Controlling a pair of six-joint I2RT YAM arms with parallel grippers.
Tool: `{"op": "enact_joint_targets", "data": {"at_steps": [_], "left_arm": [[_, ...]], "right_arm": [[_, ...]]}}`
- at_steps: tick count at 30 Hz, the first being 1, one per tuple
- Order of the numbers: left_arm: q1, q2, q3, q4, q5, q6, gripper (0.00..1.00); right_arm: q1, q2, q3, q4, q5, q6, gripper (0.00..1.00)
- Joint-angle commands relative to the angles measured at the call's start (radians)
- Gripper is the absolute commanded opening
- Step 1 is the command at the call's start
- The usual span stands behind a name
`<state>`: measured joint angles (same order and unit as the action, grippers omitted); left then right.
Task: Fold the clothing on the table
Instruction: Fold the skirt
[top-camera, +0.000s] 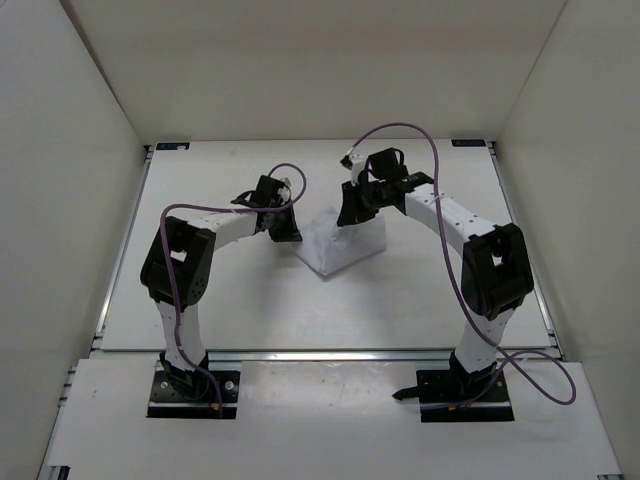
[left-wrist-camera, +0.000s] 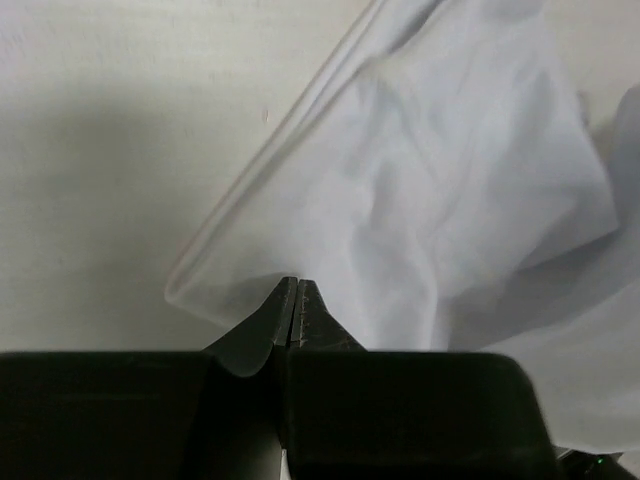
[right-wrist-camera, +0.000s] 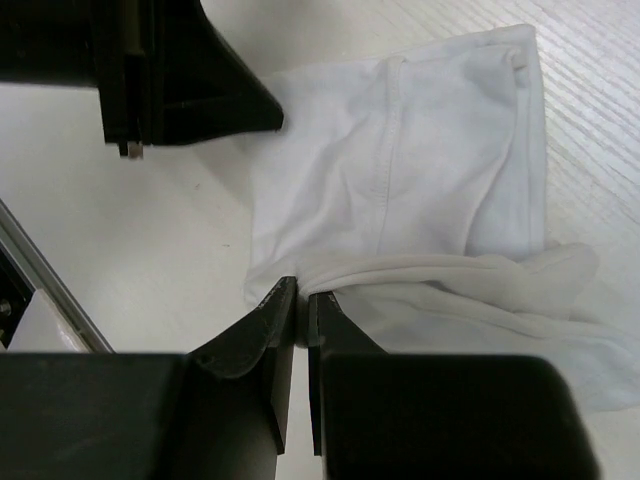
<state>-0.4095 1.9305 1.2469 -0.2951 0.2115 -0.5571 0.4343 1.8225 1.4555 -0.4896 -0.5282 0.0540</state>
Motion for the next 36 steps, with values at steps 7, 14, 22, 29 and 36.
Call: {"op": "enact_joint_targets", "data": {"at_steps": [7, 14, 22, 29, 36], "left_arm": [[0.014, -0.062, -0.087, 0.002, -0.037, 0.013, 0.0], [-0.038, 0.012, -0.035, -0.019, -0.005, 0.011, 0.0], [-0.035, 0.025, -0.069, -0.001, 0.063, -0.017, 0.0], [-0.025, 0.044, -0.076, 0.042, 0.124, -0.064, 0.0], [0.003, 0.042, -0.095, 0.066, 0.157, -0.079, 0.0]], "right_arm": [[0.03, -0.022, 0.04, 0.008, -0.022, -0.006, 0.0], [0.058, 0.013, 0.107, 0.049, -0.047, 0.017, 0.0], [0.113, 0.162, 0.322, 0.003, -0.064, 0.007, 0.0], [0.139, 0.187, 0.258, -0.023, -0.061, 0.006, 0.0], [0.172, 0.215, 0.212, -0.041, -0.012, 0.003, 0.02]]}}
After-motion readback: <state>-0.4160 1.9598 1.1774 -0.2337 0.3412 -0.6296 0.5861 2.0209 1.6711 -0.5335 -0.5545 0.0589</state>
